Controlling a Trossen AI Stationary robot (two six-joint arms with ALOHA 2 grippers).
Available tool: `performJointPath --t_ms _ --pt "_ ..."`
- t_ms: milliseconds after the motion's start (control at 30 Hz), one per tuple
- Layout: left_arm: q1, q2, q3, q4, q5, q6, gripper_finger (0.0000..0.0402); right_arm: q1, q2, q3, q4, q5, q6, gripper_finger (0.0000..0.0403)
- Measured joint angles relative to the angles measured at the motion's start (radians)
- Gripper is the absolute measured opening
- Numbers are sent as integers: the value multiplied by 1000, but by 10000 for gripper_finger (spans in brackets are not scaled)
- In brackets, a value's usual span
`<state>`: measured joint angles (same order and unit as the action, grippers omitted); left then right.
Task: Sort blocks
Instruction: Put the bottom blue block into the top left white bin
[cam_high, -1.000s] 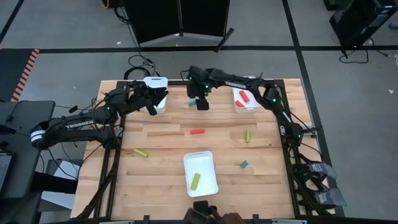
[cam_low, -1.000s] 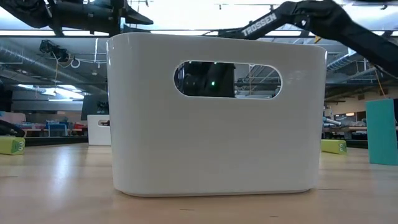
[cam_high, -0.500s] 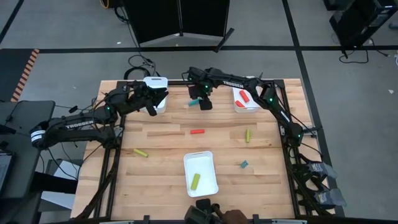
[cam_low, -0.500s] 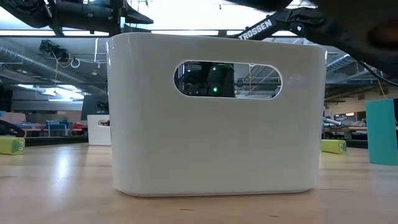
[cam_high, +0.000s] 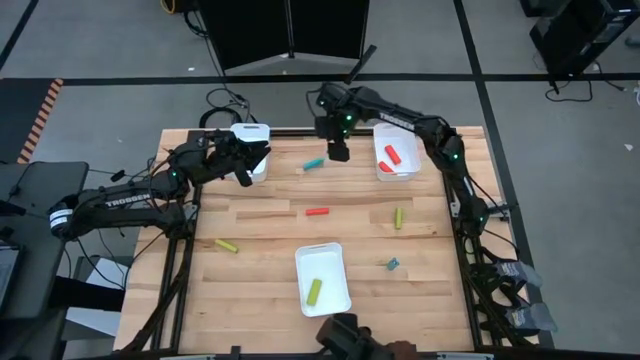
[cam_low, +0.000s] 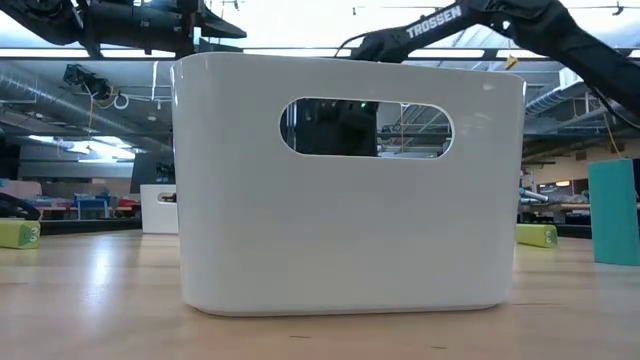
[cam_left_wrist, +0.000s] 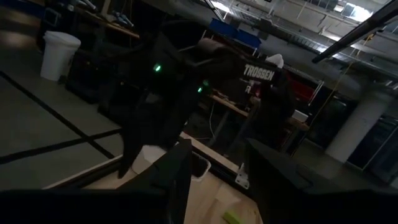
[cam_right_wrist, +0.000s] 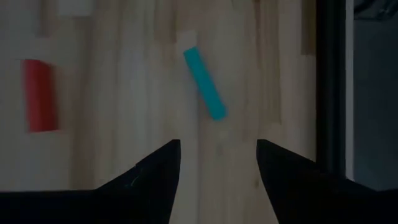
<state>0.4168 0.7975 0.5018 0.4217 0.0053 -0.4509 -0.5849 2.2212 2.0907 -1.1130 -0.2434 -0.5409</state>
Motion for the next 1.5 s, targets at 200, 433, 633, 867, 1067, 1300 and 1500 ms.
performJointPath --t_ms 200,433,633,867,1067,1300,1500 --pt "0 0 0 0 15 4 156 -6 -87 -122 -34 -12 20 217" --pt "0 0 0 -1 28 5 156 53 -372 -535 120 48 165 210" --pt "0 0 0 -2 27 24 157 206 -710 -912 289 240 380 206" --pt "0 0 0 -2 27 25 157 437 -998 -1155 368 279 704 214" --pt "0 0 0 -2 20 20 157 646 -1089 -1251 366 327 881 246" --pt "0 0 0 -2 6 2 157 849 -1095 -1258 373 331 1122 291" --pt "0 0 0 -2 -11 -2 156 1021 -1095 -1258 372 410 1360 288"
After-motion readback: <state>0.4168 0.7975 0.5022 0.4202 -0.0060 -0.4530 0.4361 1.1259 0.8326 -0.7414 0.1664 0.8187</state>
